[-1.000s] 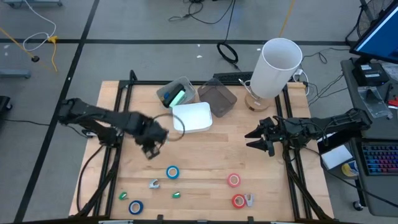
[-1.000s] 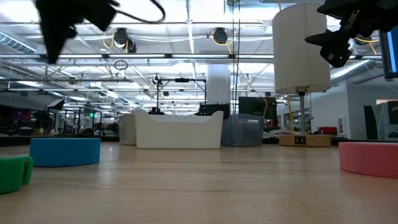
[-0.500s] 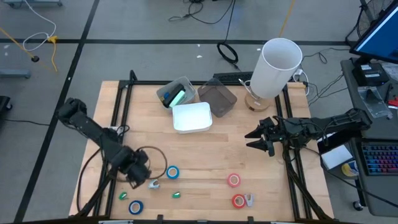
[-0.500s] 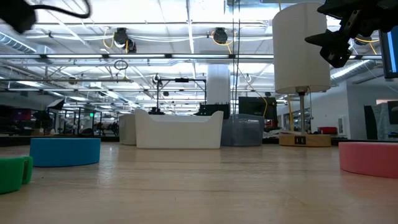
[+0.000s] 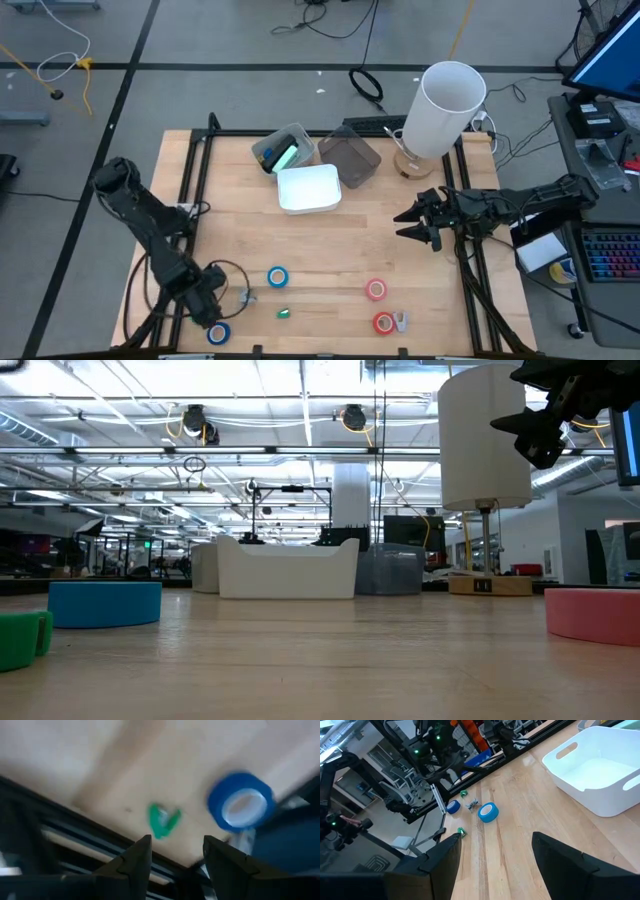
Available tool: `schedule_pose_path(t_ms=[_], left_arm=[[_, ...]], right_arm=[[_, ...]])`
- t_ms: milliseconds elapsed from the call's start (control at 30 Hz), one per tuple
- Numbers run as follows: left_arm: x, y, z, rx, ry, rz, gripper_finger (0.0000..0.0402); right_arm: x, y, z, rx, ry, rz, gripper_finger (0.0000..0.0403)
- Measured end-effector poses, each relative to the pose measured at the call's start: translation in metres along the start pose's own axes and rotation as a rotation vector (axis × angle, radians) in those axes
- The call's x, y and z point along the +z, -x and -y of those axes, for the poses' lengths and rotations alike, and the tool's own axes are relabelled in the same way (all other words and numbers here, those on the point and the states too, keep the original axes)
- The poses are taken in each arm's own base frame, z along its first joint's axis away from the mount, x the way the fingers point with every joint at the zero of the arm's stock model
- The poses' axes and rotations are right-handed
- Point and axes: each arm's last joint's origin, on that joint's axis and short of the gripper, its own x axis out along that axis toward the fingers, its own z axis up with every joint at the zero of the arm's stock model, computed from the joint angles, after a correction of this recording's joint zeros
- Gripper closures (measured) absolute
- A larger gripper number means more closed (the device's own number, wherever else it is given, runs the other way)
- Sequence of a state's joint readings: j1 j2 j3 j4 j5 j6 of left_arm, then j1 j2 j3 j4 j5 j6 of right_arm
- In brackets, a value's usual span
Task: Pick and place Stapler, Stapler remover, tape
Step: Put the left small green stapler into the gray bin
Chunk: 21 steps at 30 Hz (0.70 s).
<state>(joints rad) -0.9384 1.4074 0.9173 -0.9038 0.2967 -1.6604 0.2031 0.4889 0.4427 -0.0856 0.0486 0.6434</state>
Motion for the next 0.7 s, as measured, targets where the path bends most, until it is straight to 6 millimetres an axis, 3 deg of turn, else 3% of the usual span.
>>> schedule_pose_path(t_ms=[300,700], left_arm=[[-0.028,-0.020,0.009,-0.027,-0.105,-0.030,0.0222],[-0.028,-0.040,0.011,0.053,-0.060,-0.009,0.0222]], right_arm=[[0.000,0.000,0.000,-0.001,0.000,0.001,0.0165],[0.000,0.000,0.000,-0.002,0.000,0.002,0.0165]])
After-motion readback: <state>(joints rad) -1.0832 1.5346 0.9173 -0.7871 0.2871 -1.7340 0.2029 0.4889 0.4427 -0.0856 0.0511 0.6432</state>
